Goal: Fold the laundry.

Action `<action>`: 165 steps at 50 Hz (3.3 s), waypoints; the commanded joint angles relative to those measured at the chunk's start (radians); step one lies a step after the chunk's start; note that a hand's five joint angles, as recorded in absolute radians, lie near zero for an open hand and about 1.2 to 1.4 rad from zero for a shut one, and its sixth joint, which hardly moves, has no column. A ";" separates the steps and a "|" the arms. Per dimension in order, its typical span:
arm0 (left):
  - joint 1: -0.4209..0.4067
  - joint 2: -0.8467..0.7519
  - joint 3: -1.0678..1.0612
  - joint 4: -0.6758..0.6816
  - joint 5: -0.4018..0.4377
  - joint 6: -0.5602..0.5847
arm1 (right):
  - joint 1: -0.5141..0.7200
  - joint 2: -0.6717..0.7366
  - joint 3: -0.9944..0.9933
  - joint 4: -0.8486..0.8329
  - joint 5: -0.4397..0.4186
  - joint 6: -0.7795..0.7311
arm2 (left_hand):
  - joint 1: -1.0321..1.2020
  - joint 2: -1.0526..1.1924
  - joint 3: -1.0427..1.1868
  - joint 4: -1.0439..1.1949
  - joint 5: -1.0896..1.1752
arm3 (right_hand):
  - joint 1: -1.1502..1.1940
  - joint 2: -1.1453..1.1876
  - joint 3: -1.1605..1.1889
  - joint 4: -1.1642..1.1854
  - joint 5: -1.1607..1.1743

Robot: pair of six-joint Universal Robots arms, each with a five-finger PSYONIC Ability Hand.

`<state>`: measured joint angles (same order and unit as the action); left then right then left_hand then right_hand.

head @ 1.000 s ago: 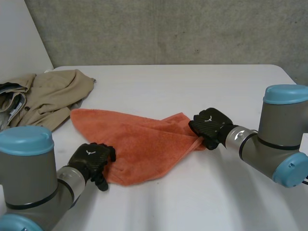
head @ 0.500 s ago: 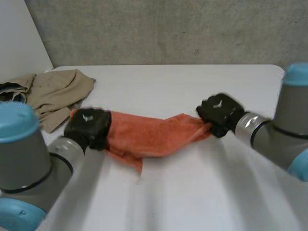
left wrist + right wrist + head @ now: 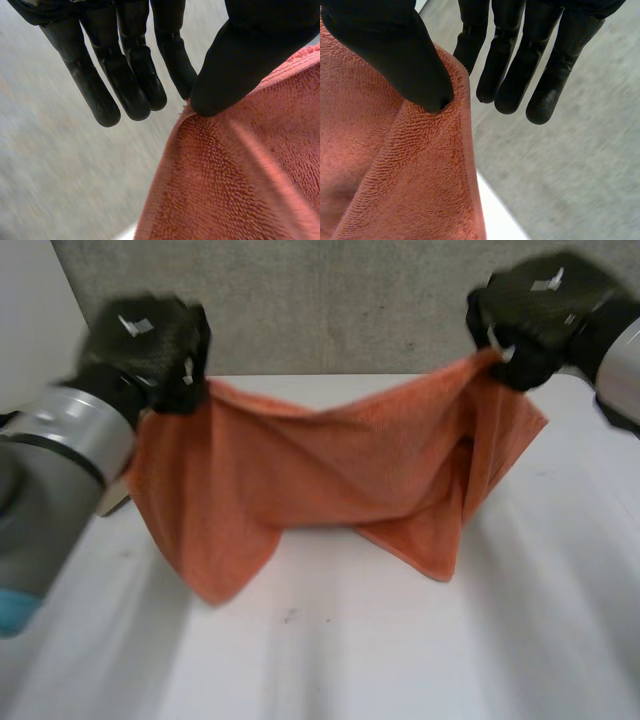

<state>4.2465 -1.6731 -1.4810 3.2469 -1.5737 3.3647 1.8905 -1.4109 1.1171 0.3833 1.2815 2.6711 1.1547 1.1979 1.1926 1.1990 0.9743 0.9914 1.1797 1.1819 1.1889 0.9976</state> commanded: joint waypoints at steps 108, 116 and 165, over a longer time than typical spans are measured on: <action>0.130 -0.459 0.499 0.135 0.012 0.070 | -0.130 0.742 -0.850 -0.049 0.188 -0.001 | 0.242 0.198 0.204 0.197 0.247 | 0.405 0.217 0.214 0.207 0.224; 0.115 -0.378 0.555 0.464 -0.006 0.070 | -0.130 0.567 -0.841 -0.208 0.233 0.148 | 0.242 0.198 0.204 0.197 0.247 | 0.405 0.217 0.214 0.207 0.224; 0.021 0.254 0.016 0.263 0.049 0.070 | 0.206 0.763 -0.465 -0.078 -0.128 0.210 | 0.242 0.198 0.204 0.197 0.247 | -0.817 -1.005 -1.007 -1.014 -0.998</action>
<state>4.2683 -1.4601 -1.4549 3.5116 -1.5248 3.4345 2.0273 -0.7139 0.7139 0.3048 1.1518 2.8602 1.1603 1.2005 1.1964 1.2026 0.9739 0.2054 0.2254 0.2205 0.2395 0.0713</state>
